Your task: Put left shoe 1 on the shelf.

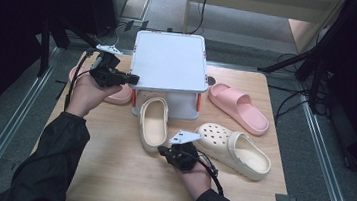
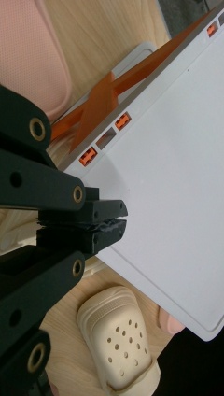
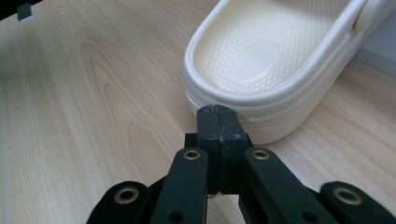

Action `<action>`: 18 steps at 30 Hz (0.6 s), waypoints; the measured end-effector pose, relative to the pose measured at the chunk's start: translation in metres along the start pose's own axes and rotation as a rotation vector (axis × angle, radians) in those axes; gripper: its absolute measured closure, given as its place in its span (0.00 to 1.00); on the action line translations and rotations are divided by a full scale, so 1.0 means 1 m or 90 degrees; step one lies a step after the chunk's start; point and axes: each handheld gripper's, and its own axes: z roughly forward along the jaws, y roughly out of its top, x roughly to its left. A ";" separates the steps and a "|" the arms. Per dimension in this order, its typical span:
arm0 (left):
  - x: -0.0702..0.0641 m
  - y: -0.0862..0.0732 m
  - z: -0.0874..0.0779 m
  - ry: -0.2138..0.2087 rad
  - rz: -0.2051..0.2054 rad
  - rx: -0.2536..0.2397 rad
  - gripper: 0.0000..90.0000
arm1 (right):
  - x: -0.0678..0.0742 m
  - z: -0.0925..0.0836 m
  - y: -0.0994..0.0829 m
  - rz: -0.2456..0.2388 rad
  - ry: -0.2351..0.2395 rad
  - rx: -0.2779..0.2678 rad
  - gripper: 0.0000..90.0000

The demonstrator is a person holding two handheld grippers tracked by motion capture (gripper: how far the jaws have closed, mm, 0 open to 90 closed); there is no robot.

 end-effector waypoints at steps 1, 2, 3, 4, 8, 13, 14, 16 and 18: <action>0.000 0.000 0.000 0.001 0.000 0.001 0.98 | 0.000 0.001 0.002 0.000 -0.001 -0.002 1.00; 0.000 0.000 0.000 0.000 -0.001 0.001 0.98 | 0.000 0.001 0.005 0.000 -0.002 -0.002 1.00; 0.000 0.000 0.000 0.000 -0.001 0.001 0.98 | 0.000 0.001 0.007 0.000 -0.003 -0.002 1.00; 0.000 0.000 0.000 -0.001 -0.001 0.001 0.98 | 0.000 0.001 0.010 -0.003 -0.004 -0.006 1.00; 0.002 0.001 0.000 -0.006 -0.017 0.004 0.99 | -0.004 0.005 0.018 0.001 -0.009 0.003 1.00; 0.003 0.001 0.000 -0.008 -0.021 0.005 0.99 | -0.012 0.014 0.032 0.019 -0.004 0.023 1.00; 0.003 0.001 0.000 -0.007 -0.021 0.005 0.99 | -0.012 0.014 0.032 0.019 -0.004 0.023 1.00; 0.003 0.001 -0.001 -0.008 -0.021 0.006 0.99 | -0.016 0.018 0.037 0.021 -0.011 0.027 1.00; 0.002 0.001 0.000 -0.008 -0.020 0.005 0.99 | -0.020 0.022 0.041 0.036 -0.009 0.028 1.00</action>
